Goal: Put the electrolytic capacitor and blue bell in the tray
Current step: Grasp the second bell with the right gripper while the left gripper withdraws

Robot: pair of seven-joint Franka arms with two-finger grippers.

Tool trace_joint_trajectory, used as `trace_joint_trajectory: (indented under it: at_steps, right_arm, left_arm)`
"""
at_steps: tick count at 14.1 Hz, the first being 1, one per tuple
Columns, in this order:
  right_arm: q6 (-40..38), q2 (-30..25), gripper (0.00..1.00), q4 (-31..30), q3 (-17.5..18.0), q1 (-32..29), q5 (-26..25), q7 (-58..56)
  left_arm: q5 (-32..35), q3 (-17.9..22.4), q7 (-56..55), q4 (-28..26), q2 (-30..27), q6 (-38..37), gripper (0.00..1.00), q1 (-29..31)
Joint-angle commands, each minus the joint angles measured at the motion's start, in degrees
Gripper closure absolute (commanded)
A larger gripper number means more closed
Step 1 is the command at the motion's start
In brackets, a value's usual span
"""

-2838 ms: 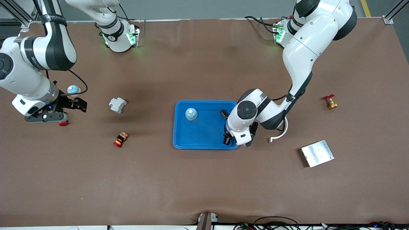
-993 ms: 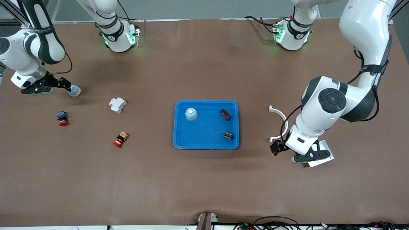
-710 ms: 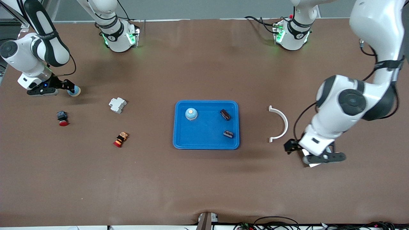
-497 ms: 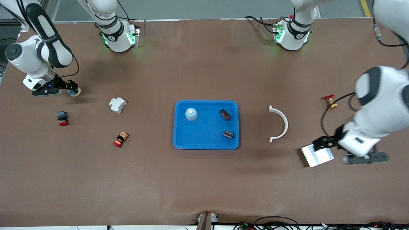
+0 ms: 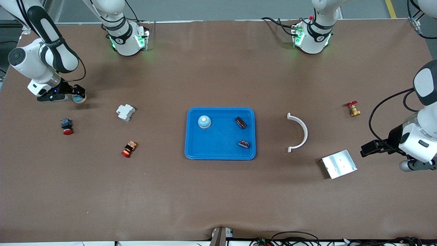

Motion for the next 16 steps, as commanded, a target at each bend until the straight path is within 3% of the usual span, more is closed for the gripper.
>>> trace_joint_trajectory:
  at_steps: [1,4,8,9,10,11,13,16]
  right_arm:
    - [1.5,0.9,0.00,-0.8,0.9,-1.7,0.0,-0.9]
    - [1.6,1.0,0.00,-1.0,0.8,-1.7,0.0,-0.9]
    - [3.7,2.6,0.00,-1.1,0.8,-1.7,0.0,-0.9]
    - [4.2,3.1,0.20,-1.1,0.8,-1.6,-0.1,-1.1]
    - [4.3,3.3,0.69,-1.1,0.8,-1.6,-0.1,-1.2]
    - [4.3,3.6,1.00,-1.0,0.9,-1.5,-0.1,-1.2]
    - [4.3,3.7,1.00,-0.9,1.1,-1.1,-0.1,-1.2]
    - [3.9,3.2,1.00,-0.7,1.6,-0.3,-0.1,-1.0]
  left_arm:
    - [-1.3,-0.6,0.8,-5.3,-6.2,-0.1,0.00,1.4]
    - [-1.6,-0.7,0.8,-9.0,-11.8,0.5,0.00,1.6]
    - [-10.9,-0.5,7.2,-16.3,-22.3,0.7,0.00,5.0]
    - [-11.8,-0.3,8.7,-18.0,-24.3,0.7,0.00,5.1]
    - [-11.8,-0.3,8.9,-19.9,-26.0,0.8,0.00,5.1]
    - [-11.8,-0.3,8.9,-22.2,-27.6,2.1,0.00,5.1]
    - [-12.9,-0.2,8.8,-23.8,-29.2,4.6,0.00,5.1]
    - [-13.3,-0.1,8.9,-19.7,-26.4,3.1,0.00,5.0]
